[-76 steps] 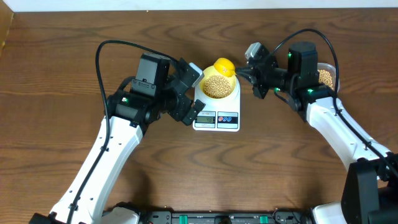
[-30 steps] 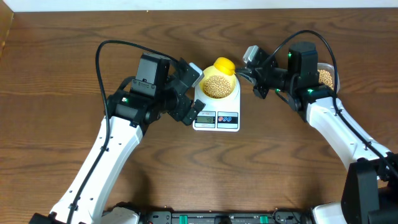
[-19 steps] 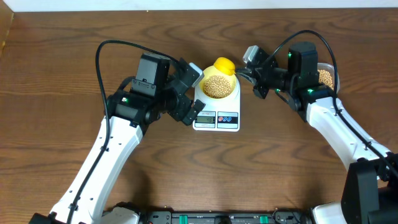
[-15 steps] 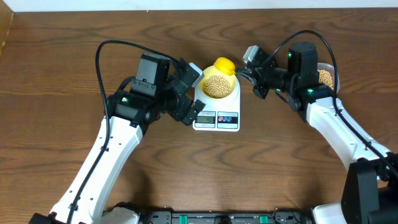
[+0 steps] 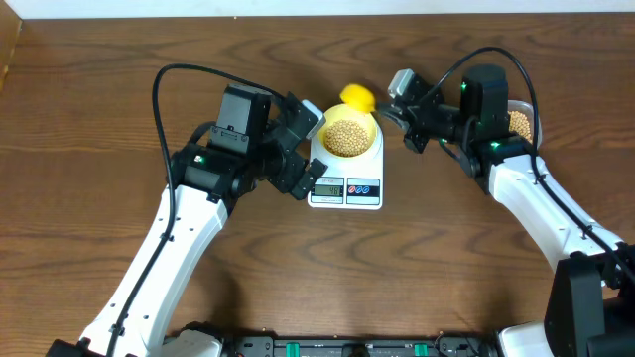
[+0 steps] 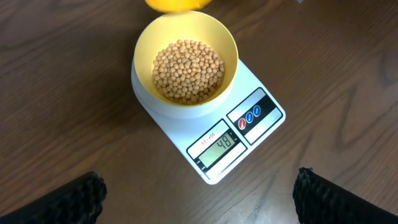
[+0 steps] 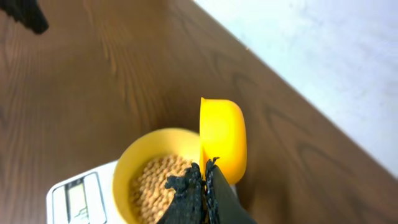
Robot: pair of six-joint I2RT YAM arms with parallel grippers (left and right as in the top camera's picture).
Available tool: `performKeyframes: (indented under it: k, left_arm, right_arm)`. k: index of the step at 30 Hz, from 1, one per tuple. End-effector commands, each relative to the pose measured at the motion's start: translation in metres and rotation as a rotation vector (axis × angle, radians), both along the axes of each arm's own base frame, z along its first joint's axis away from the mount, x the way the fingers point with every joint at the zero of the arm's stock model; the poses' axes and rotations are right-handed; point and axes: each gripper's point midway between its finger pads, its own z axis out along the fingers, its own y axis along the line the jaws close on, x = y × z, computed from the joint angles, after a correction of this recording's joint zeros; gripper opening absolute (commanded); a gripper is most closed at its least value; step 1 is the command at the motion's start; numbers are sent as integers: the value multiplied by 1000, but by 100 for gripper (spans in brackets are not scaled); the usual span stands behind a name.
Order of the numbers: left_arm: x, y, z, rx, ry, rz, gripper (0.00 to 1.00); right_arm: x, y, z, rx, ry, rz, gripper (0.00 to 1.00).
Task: Scoop item into bowl and weigh 50g on scale
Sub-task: 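Move the empty scoop with the right gripper back over the soybean tub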
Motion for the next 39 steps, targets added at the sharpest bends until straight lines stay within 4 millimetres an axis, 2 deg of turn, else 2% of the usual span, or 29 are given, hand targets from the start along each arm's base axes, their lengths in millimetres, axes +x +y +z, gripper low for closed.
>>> performKeyframes:
  k: [1,4,8,13,18,21,24,27,33,39]
  left_arm:
    - [-3,0,3,-16,2,3,98]
    - [-3,0,3,-16,2,3,98]
    - [-3,0,3,-16,2,3,98]
    - [-3,0,3,-16,2,3,98]
    - [-3,0,3,-16,2,3,98]
    - [-3,0,3,-16,2,3,98]
    - [-3,0,3,-16,2,3,98]
    - [-3,0,3,-16,2,3,98]
    - [-3,0,3,-16,2,3,98]
    - [-3,0,3,-16,2,3,98]
  right_arm:
    - [11,-9,5,49,32,-67,1]
    - [26,-27,10,88,55,-174,1]
    - [37,-53,11,117,85,-251,1]
    - [53,-105,19,191,146,-439,1]
    - [52,-152,44,214,111,-563,1]
    - [48,-186,50,161,98,-724,1]
    - [38,-216,39,48,116,-884,1]
    - [26,-234,23,-26,182,-989,1]
    - [8,-255,-11,-103,322,-1129,1]
    - [1,-255,-34,-124,416,-1150,1]
